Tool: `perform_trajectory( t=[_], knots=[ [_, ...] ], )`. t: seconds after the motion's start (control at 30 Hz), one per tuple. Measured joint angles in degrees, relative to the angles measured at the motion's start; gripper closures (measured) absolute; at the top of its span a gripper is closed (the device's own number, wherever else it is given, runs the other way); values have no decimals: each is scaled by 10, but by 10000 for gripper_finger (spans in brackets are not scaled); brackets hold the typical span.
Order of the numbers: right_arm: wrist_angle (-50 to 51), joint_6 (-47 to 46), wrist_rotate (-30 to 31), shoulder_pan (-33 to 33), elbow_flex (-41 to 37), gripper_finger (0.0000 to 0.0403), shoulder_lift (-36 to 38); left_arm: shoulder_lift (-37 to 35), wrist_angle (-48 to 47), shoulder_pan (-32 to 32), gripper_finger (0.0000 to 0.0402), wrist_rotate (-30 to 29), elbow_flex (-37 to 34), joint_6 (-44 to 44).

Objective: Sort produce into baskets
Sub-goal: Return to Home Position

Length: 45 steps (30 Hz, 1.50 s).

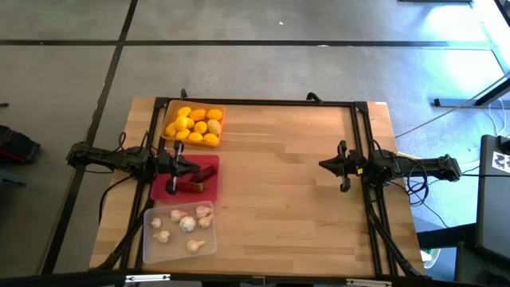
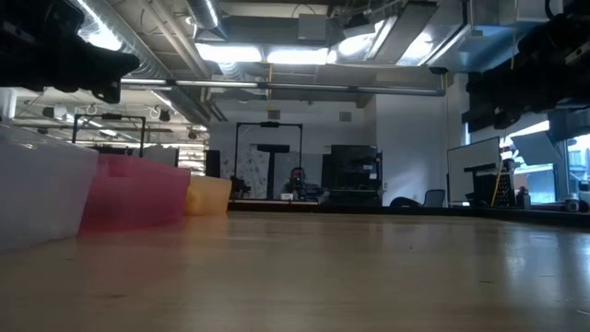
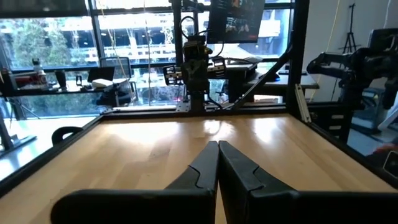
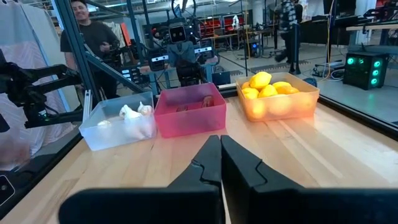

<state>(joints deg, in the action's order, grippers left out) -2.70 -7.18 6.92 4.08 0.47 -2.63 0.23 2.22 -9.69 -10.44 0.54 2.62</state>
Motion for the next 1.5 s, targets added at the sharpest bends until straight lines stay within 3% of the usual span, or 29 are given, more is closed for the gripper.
perform_trajectory(
  t=[1.5],
  knots=[
    [-2, 0, 0, 0, 0, 396, 0, 0, 0, 0, 396, 0, 0, -12]
  ],
)
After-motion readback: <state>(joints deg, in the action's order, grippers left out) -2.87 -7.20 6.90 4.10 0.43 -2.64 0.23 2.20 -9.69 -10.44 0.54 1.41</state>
